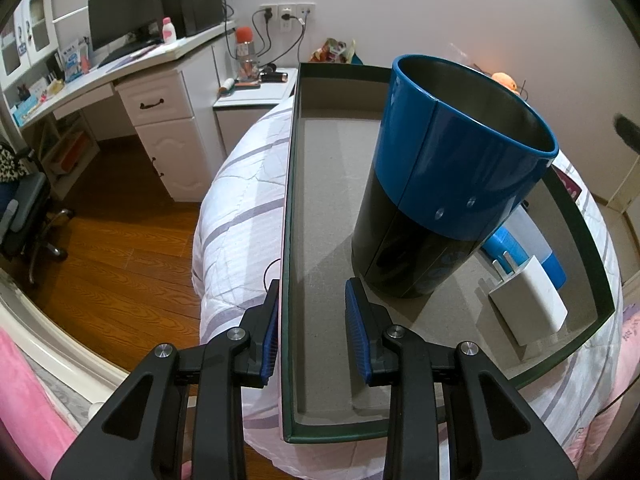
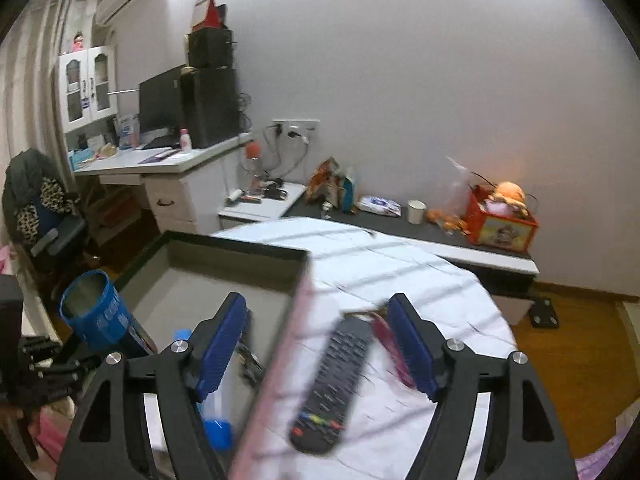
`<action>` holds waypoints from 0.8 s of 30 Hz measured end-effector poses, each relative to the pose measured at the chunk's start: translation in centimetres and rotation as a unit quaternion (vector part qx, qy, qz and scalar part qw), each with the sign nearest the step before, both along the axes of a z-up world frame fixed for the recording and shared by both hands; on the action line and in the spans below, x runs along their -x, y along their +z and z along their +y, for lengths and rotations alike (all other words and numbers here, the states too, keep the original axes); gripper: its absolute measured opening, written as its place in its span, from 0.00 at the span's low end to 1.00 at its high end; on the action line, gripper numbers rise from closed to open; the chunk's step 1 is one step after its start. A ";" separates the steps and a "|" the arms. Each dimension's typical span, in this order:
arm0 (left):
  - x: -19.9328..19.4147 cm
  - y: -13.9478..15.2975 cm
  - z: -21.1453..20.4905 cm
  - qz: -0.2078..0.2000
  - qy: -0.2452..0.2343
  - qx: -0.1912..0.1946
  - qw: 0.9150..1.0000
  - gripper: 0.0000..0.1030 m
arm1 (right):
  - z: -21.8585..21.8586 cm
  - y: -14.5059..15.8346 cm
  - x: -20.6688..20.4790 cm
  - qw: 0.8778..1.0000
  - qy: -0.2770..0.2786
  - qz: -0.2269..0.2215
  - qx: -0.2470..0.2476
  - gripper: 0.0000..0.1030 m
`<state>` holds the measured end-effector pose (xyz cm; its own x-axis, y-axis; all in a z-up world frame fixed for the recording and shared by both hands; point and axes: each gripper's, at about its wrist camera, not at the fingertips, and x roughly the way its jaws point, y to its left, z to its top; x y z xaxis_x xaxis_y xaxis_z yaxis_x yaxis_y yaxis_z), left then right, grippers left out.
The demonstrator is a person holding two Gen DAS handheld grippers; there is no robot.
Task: Organize rigid objects
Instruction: 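Move the right tool to the black TV remote and grasp it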
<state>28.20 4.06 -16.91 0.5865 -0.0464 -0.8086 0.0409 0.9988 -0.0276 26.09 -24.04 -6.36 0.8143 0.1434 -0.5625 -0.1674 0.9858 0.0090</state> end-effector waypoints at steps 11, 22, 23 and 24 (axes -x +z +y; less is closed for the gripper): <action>0.4 -0.2 0.1 0.001 0.003 -0.004 1.000 0.29 | -2.9 -5.9 0.6 0.996 -0.027 0.086 0.013 0.73; 0.5 -0.2 0.0 0.001 0.004 -0.005 1.000 0.29 | -1.5 -9.8 -0.4 0.992 0.018 0.128 -0.012 0.73; 0.5 -0.2 0.1 0.001 0.003 -0.005 1.000 0.29 | -1.6 -10.0 -0.5 0.991 0.021 0.131 -0.014 0.73; 0.5 -0.1 0.1 0.001 0.003 -0.006 1.000 0.29 | -1.6 -10.3 -0.7 0.990 0.021 0.137 -0.013 0.73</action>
<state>27.73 4.15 -17.05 0.5846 -0.0336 -0.8106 0.0342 0.9993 -0.0167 26.74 -25.65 -16.70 0.6251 0.1913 -0.7567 -0.1964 0.9769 0.0848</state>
